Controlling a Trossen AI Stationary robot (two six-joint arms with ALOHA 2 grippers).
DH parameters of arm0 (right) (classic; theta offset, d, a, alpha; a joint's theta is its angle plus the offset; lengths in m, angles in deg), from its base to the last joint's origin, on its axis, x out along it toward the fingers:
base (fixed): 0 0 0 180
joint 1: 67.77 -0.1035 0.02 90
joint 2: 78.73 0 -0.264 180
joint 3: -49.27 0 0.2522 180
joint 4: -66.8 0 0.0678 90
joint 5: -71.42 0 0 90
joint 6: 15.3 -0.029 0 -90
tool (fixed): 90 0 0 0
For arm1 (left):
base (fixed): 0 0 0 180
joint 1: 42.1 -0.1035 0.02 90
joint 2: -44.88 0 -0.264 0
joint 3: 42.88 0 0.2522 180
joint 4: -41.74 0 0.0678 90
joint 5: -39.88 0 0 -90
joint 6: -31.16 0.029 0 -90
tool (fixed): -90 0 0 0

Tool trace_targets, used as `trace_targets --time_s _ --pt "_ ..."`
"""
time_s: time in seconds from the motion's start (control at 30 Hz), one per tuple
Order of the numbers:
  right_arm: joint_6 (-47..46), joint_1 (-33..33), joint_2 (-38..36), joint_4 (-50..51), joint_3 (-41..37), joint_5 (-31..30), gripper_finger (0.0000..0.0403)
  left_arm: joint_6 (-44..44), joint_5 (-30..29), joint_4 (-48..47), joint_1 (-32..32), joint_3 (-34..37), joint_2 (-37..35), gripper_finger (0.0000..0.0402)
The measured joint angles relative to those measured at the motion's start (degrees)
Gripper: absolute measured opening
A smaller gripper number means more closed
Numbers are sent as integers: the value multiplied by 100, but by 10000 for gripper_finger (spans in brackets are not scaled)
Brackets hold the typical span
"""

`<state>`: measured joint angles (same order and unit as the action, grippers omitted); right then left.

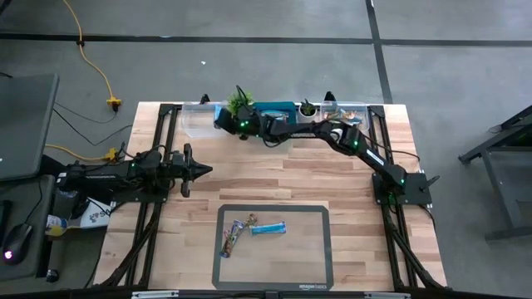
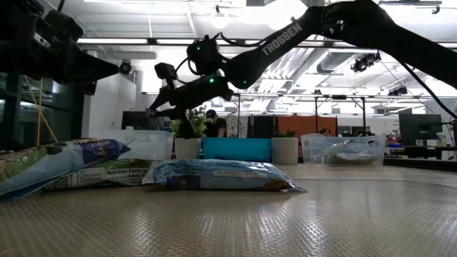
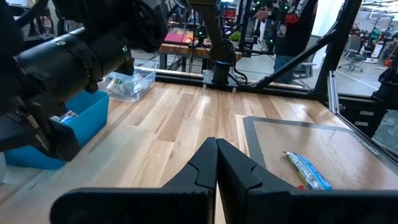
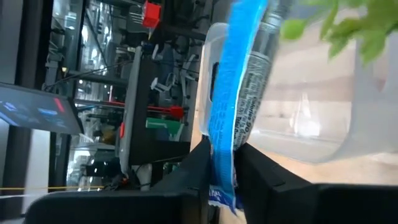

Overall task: Pick and place Granola Bars by type
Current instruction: Put the blue granola bar into the left transparent bin

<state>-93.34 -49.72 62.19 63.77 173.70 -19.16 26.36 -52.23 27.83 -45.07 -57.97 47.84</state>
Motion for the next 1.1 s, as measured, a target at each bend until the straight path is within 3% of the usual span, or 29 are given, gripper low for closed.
trace_targets --time_s 0.47,0.67,0.83,1.1 --pt "88 66 0 -538 2 -13 126 0 0 0 -2 0 1 1" --pt "717 103 0 -1260 2 415 145 0 0 0 -2 0 1 1" --pt "1901 102 0 -2301 49 1051 149 2 -2 0 -2 2 0 1" --pt "3280 88 -2 -2212 911 3306 145 2 0 0 -2 0 0 1"
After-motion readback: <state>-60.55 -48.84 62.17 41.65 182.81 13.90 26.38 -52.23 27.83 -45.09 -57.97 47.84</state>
